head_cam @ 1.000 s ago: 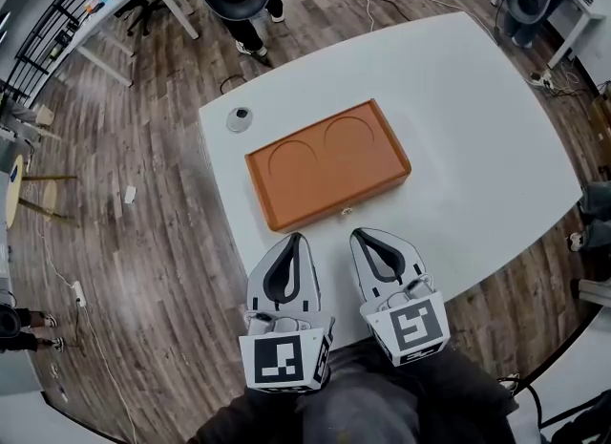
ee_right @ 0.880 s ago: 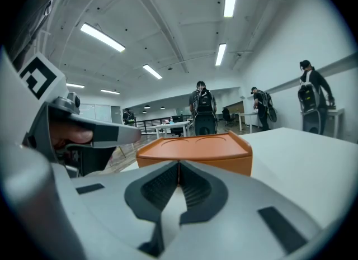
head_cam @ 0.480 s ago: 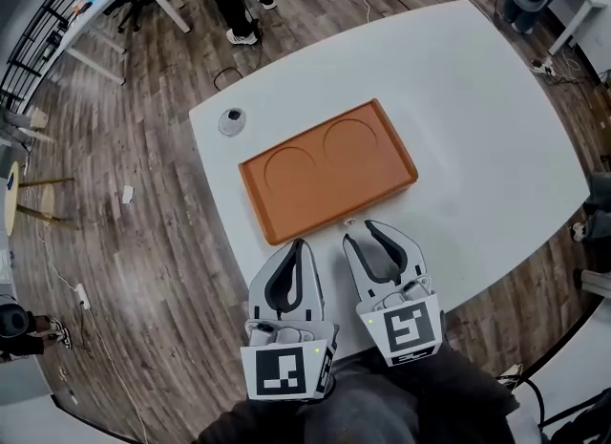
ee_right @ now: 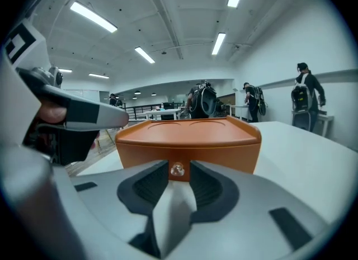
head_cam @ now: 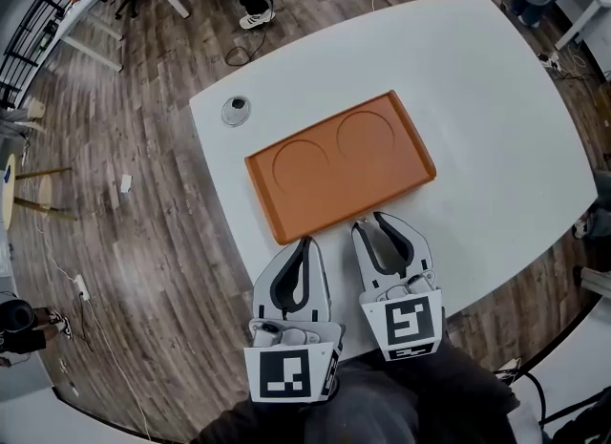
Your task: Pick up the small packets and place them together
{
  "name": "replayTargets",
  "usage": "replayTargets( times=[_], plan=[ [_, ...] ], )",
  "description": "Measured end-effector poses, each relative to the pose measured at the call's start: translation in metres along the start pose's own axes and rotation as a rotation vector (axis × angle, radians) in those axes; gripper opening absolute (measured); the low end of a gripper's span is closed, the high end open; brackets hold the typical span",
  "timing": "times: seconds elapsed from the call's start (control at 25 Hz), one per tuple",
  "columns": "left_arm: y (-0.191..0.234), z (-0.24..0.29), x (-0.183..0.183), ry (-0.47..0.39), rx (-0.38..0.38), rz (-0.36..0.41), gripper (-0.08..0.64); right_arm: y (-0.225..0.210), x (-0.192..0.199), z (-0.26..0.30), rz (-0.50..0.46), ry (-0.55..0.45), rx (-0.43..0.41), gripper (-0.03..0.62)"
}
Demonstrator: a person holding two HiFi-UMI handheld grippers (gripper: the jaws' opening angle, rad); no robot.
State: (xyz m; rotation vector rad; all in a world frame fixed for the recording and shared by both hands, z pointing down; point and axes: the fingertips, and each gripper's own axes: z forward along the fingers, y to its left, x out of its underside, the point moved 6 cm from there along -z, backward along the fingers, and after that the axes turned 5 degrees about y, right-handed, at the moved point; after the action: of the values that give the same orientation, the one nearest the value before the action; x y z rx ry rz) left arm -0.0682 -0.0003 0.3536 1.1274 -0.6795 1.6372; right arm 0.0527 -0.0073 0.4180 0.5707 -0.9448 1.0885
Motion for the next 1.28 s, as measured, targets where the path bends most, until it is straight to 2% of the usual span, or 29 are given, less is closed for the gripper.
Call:
replayTargets(
  times=[0.4,0.52,0.6,1.28],
  plan=[
    [0.009,-0.002,0.000,0.010,0.008,-0.011,-0.005,0.006,0.002,0.012,-0.042,0.093,0.027,0.118],
    [0.010,-0.001,-0.002,0.008,0.015,-0.014,-0.005,0.005,0.001,0.013,-0.055,0.109,0.033,0.099],
    [0.011,0.000,-0.002,0.005,0.020,-0.013,-0.005,0.006,0.001,0.013,-0.070,0.111,0.031,0.080],
    [0.010,-0.005,0.002,0.011,0.043,-0.008,-0.005,0.008,0.006,0.005,-0.068,0.098,0.032,0.077]
  ],
)
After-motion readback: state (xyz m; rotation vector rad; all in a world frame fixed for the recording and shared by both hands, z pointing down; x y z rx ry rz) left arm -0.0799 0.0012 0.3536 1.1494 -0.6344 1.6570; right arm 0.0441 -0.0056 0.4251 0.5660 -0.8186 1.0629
